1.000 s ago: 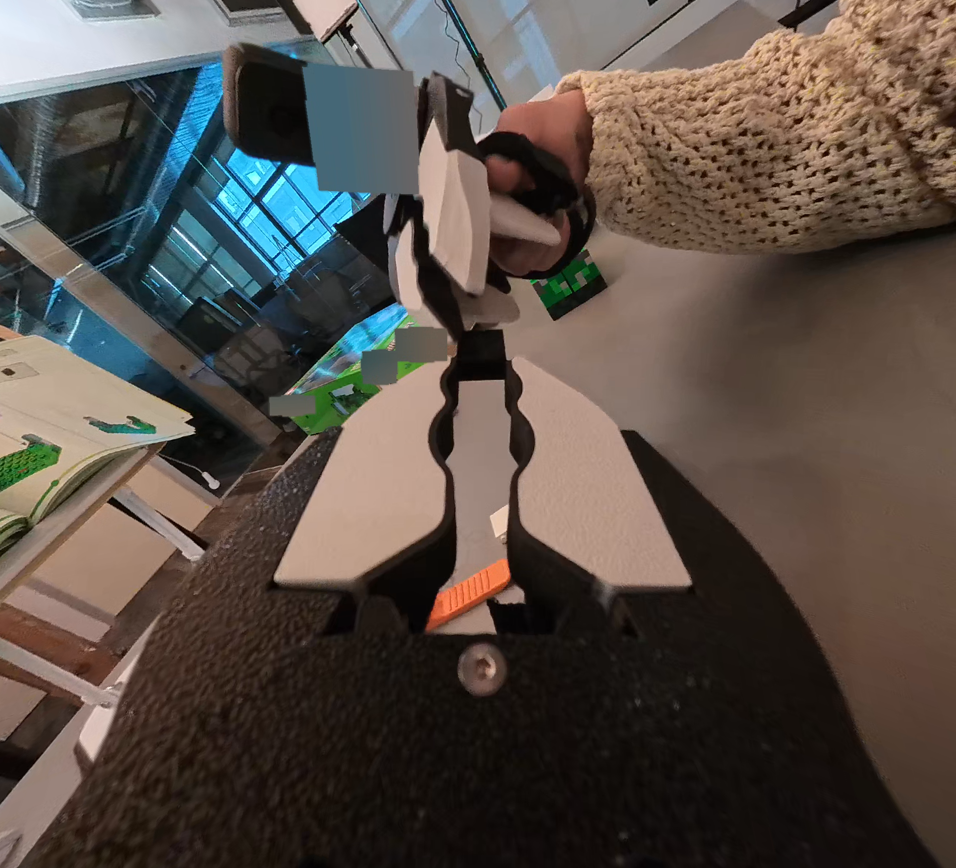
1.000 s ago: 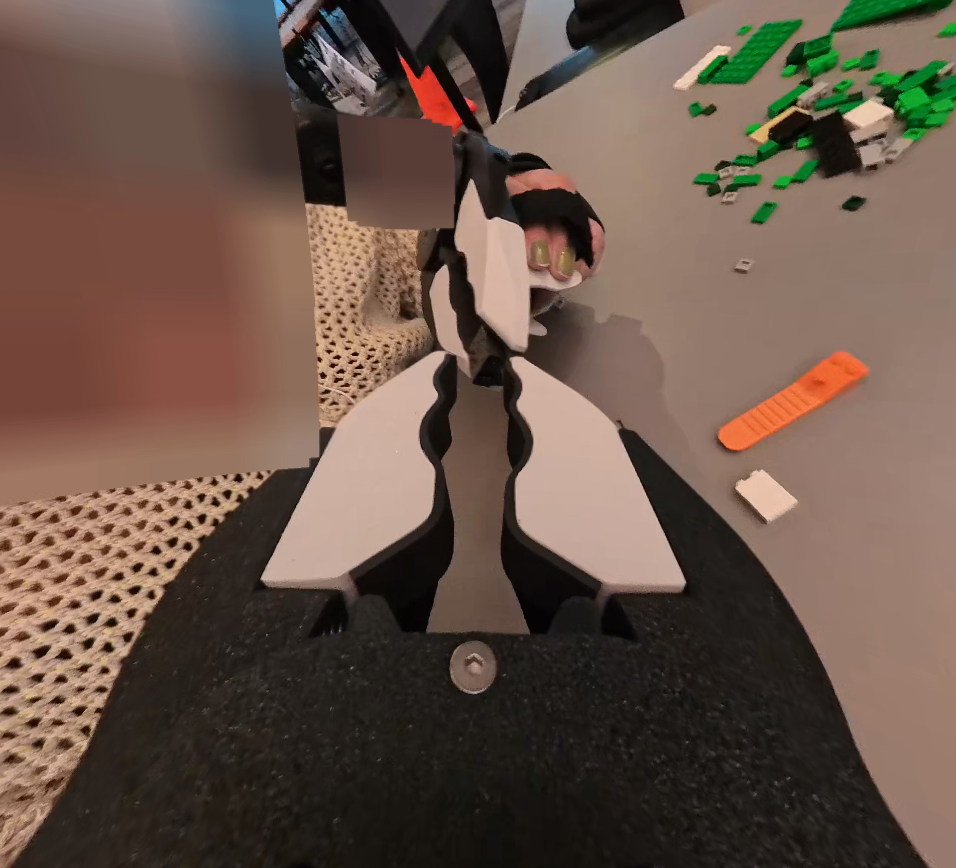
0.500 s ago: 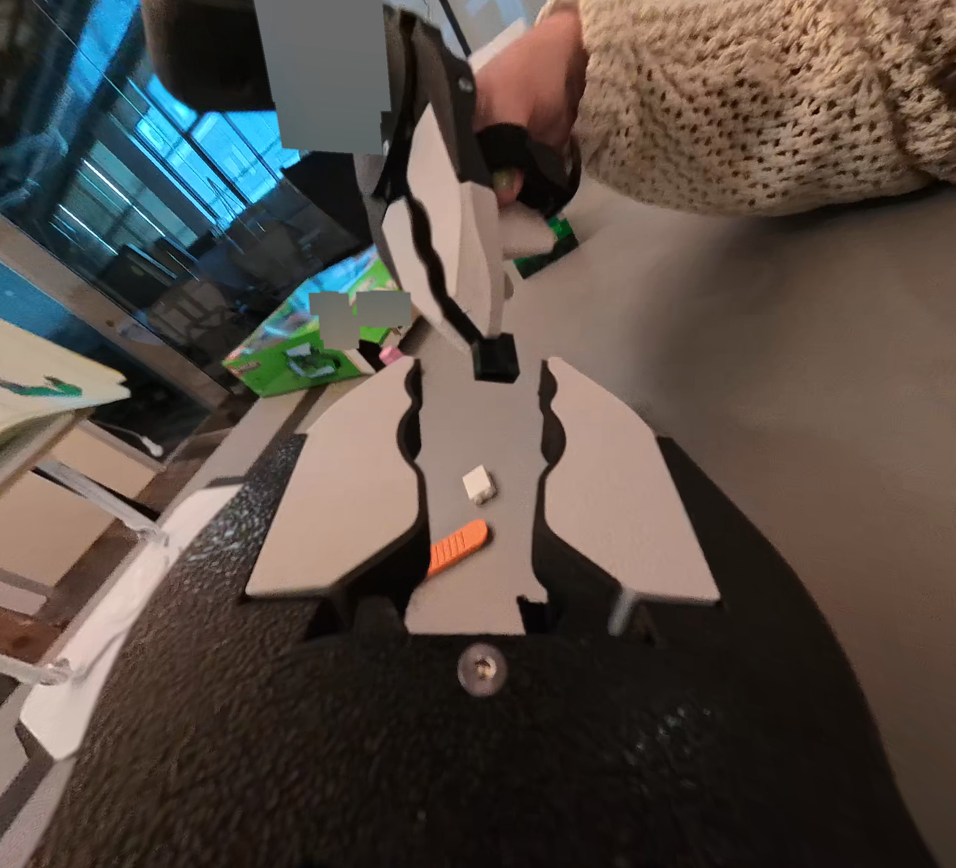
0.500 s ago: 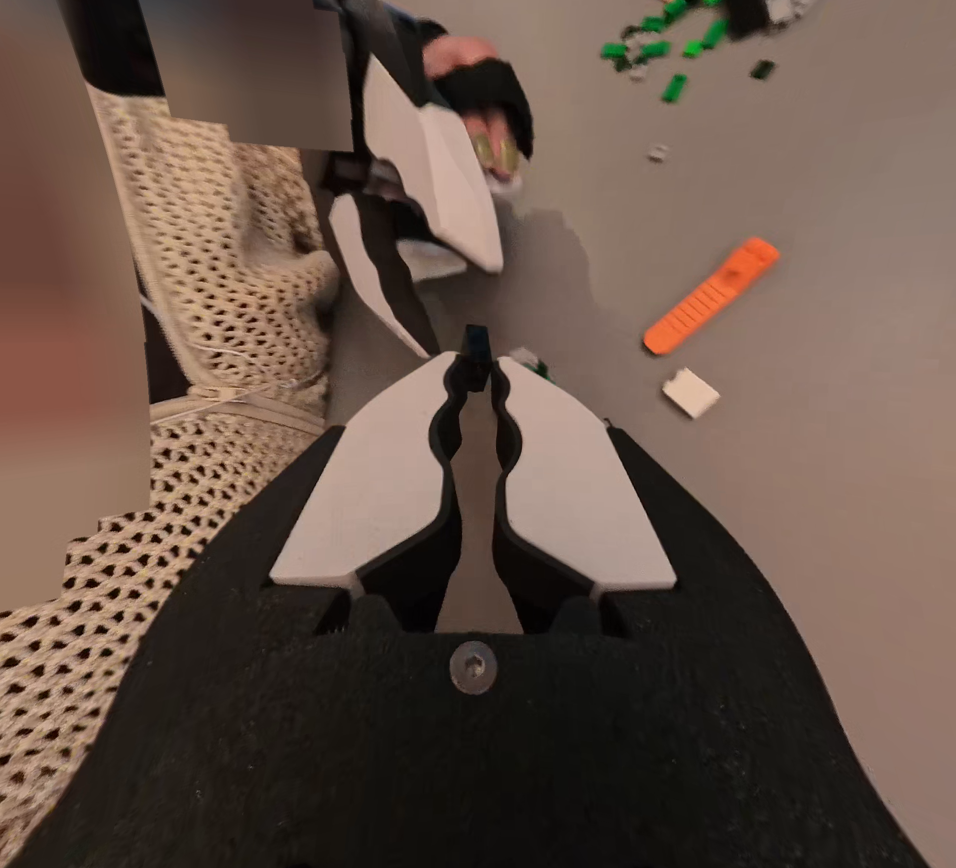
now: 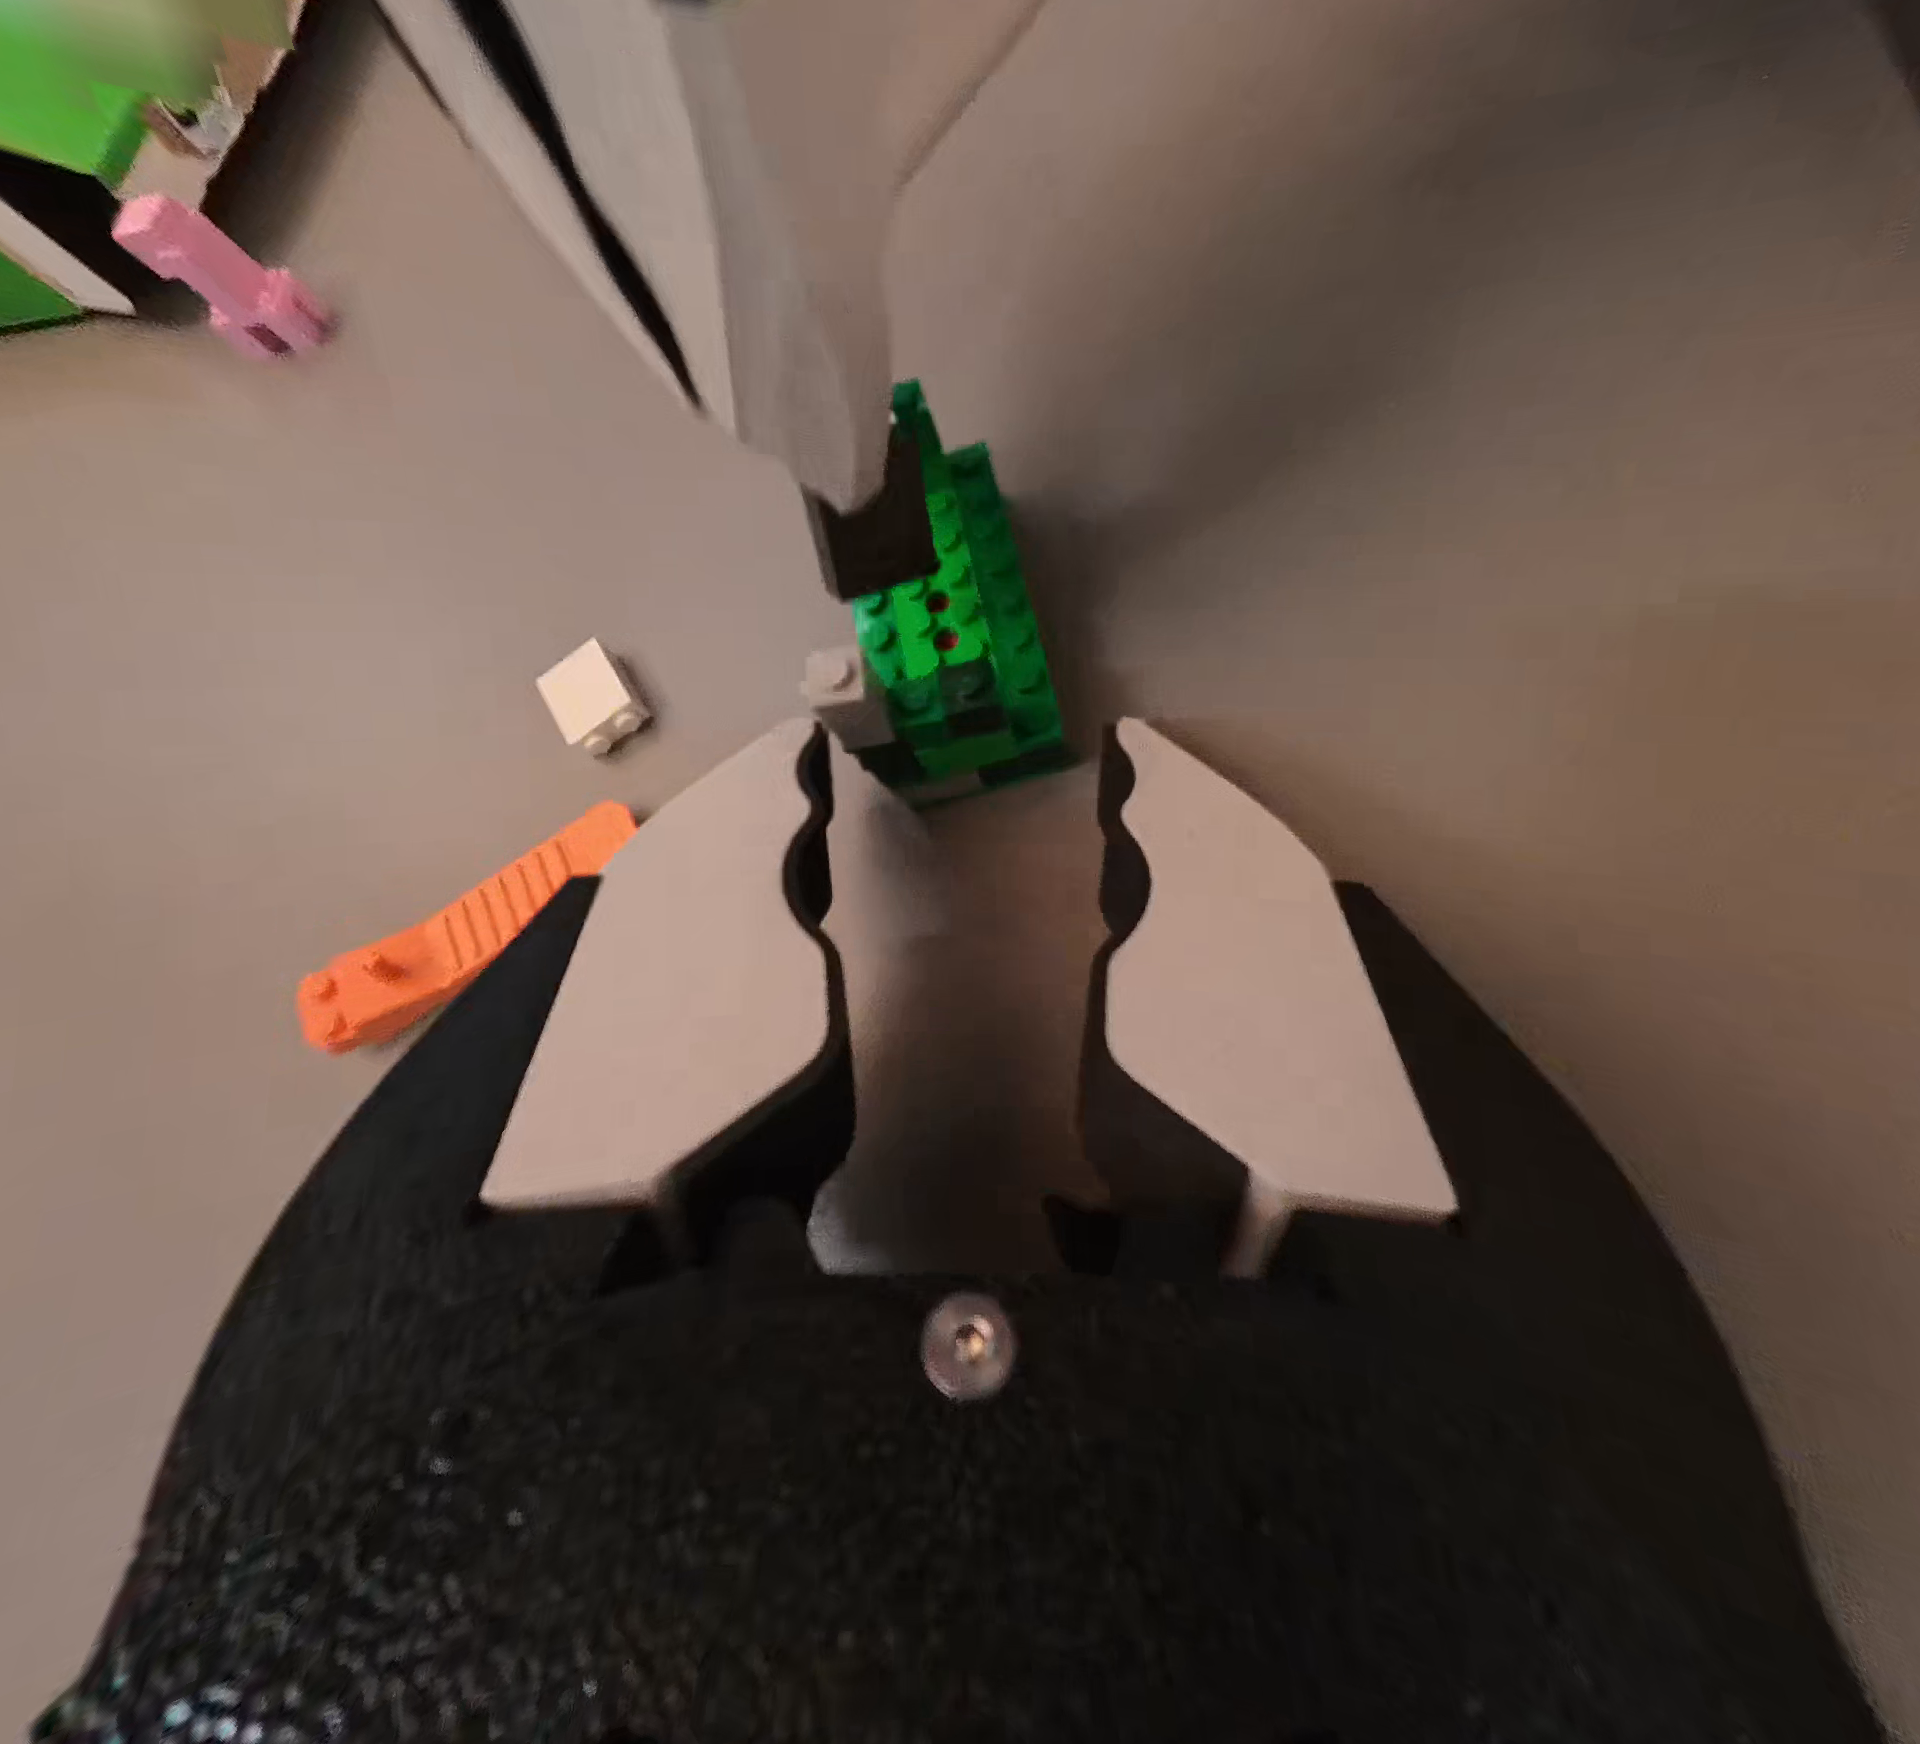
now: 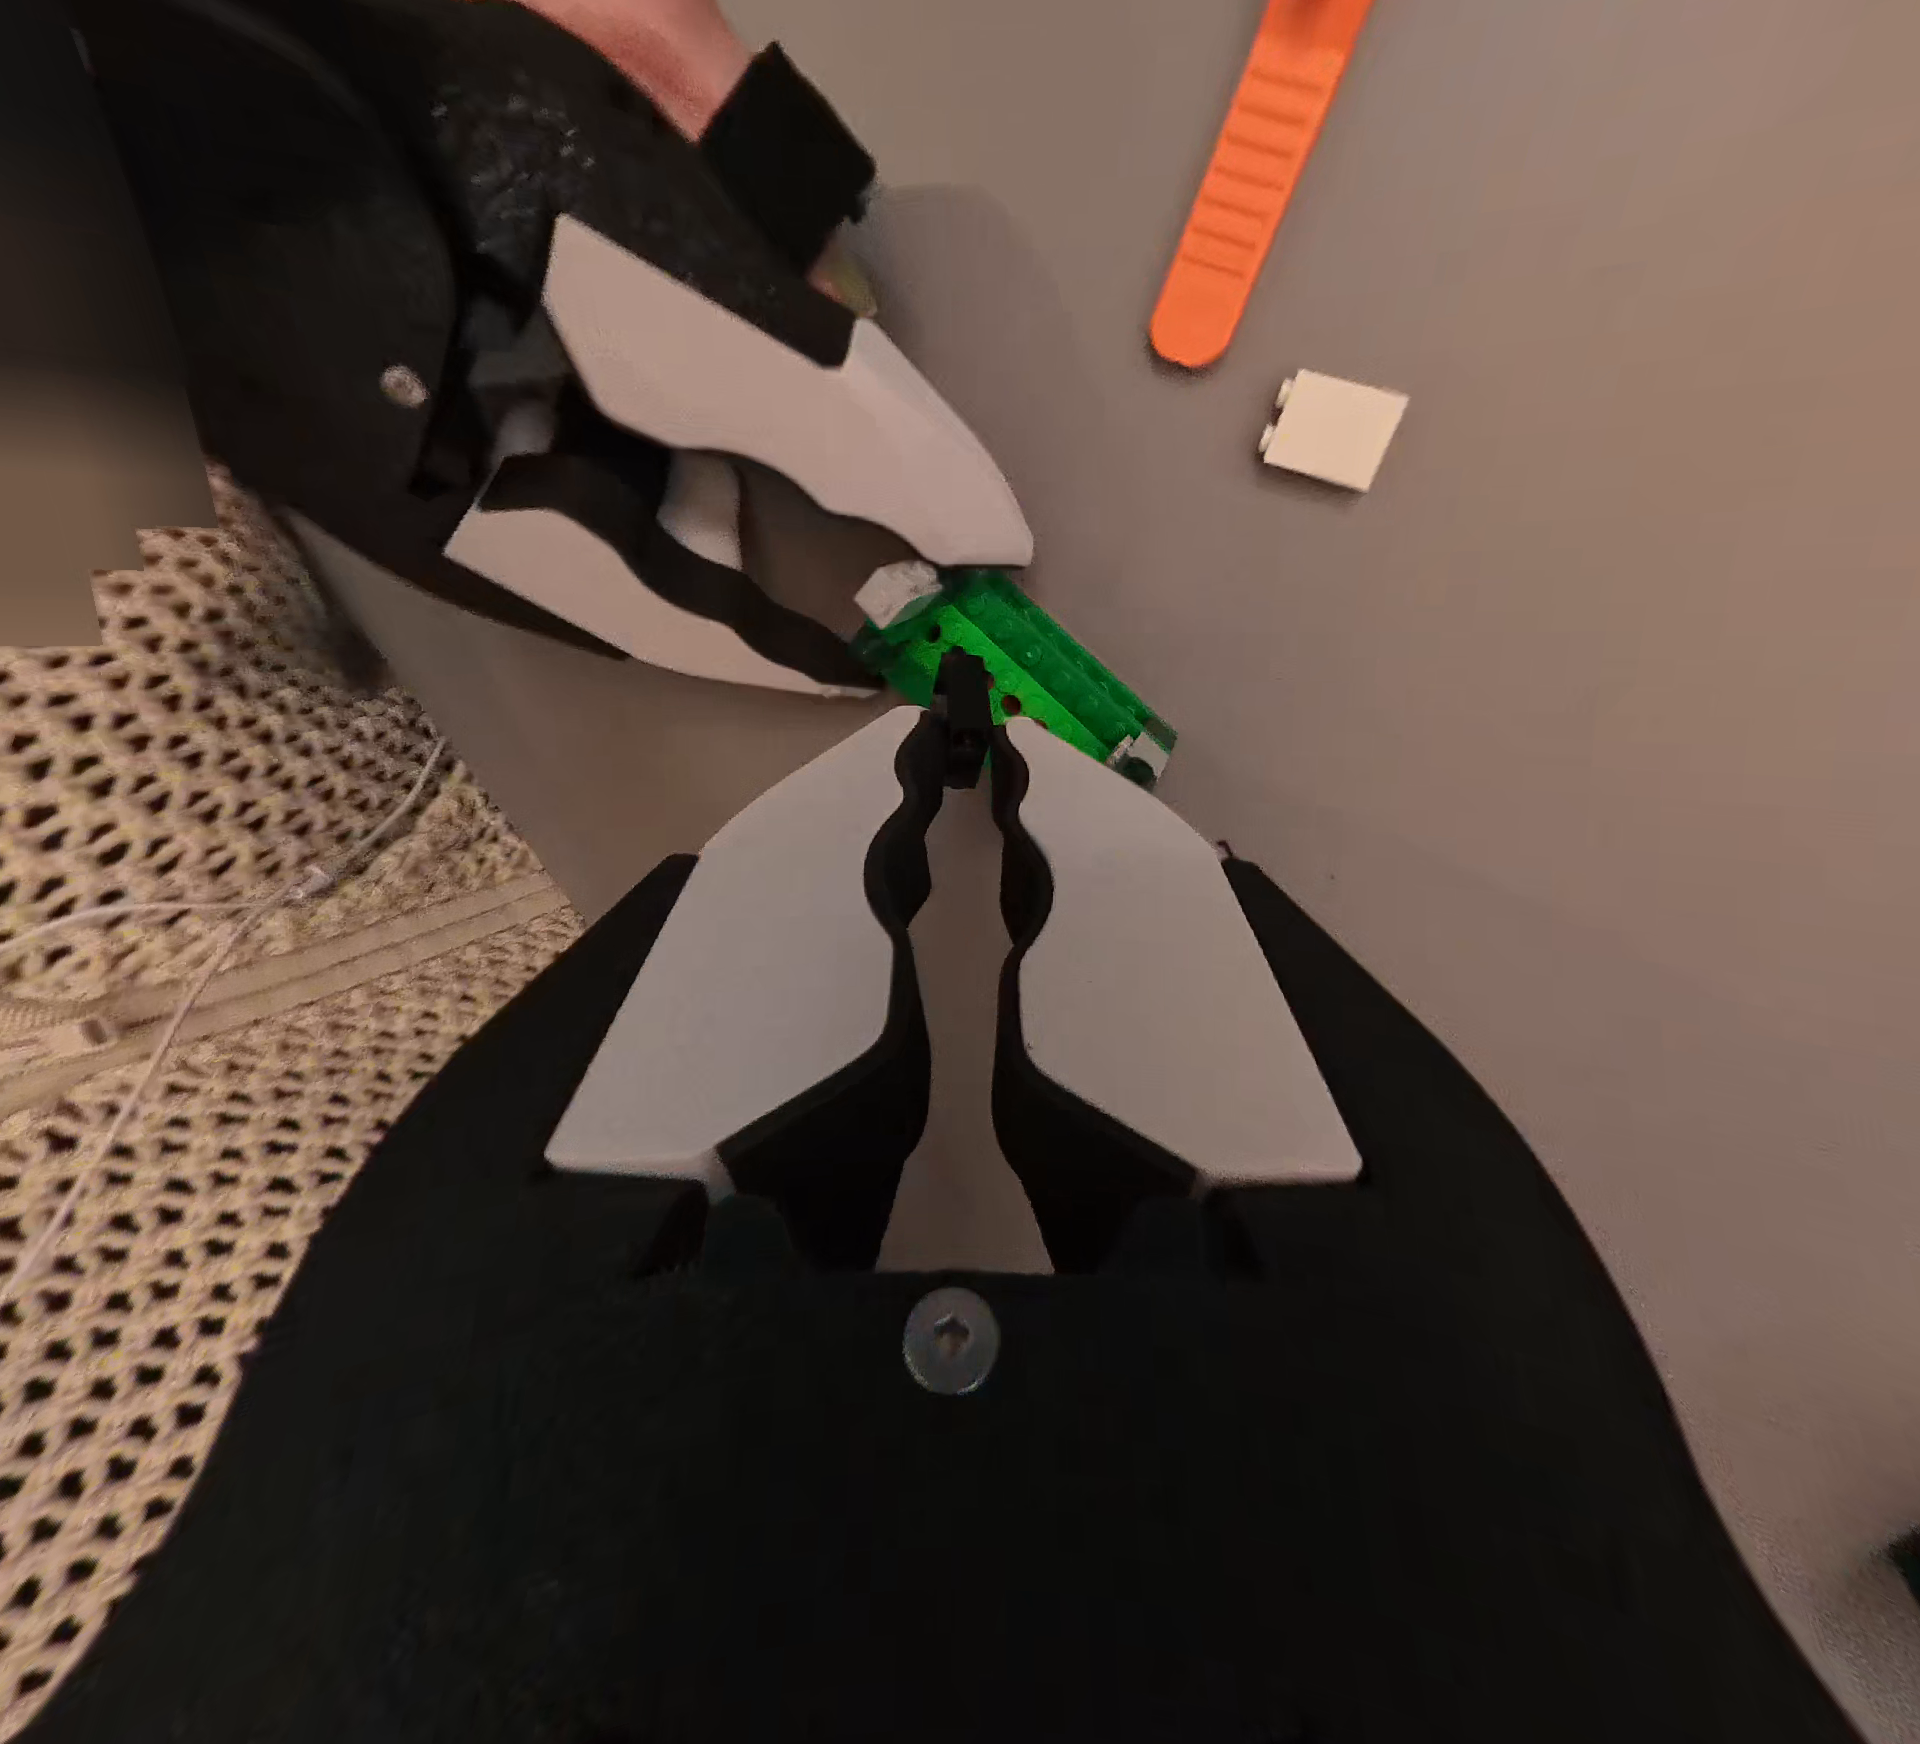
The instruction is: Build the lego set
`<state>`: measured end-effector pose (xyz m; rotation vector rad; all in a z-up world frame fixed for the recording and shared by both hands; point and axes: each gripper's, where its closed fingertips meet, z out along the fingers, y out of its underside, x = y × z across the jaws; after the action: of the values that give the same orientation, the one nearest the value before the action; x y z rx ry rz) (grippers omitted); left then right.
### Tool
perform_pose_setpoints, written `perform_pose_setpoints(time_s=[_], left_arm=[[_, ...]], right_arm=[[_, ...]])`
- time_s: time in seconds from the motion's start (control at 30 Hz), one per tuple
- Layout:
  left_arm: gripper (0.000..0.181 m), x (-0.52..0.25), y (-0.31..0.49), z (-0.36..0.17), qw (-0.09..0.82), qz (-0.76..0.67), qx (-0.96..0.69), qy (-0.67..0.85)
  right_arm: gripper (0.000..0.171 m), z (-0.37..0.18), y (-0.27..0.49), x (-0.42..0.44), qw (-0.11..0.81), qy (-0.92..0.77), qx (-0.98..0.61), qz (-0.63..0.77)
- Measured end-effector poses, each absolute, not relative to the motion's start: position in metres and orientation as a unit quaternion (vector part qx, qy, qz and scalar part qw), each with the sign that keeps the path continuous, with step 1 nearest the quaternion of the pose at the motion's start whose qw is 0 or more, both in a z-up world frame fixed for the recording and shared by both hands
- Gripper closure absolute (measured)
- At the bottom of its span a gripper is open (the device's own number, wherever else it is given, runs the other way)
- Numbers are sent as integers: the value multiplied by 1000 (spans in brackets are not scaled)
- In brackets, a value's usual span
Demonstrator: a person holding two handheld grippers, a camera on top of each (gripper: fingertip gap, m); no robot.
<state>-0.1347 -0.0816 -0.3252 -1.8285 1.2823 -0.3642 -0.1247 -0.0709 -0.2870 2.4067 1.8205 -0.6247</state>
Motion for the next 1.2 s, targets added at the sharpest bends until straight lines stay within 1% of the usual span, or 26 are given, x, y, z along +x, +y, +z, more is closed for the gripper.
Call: perform_pose_setpoints(time_s=[0.13,0.5,0.73,0.93,1.2], left_arm=[[138,-128,-79,-326,420,-149,-733,515],[141,-130,-77,-326,427,-137,-741,500],[141,-130,-76,-326,424,-139,-744,498],[141,-130,-76,-327,422,-141,-745,497],[141,-130,-75,-327,419,-144,-747,495]], right_arm=[[163,-295,-70,-122,52,554,816,-155],[163,-302,-78,-128,77,503,855,-100],[163,-302,-78,-130,84,474,868,-119],[158,-302,-78,-130,82,464,871,-141],[157,-291,-82,-132,83,456,865,-195]])
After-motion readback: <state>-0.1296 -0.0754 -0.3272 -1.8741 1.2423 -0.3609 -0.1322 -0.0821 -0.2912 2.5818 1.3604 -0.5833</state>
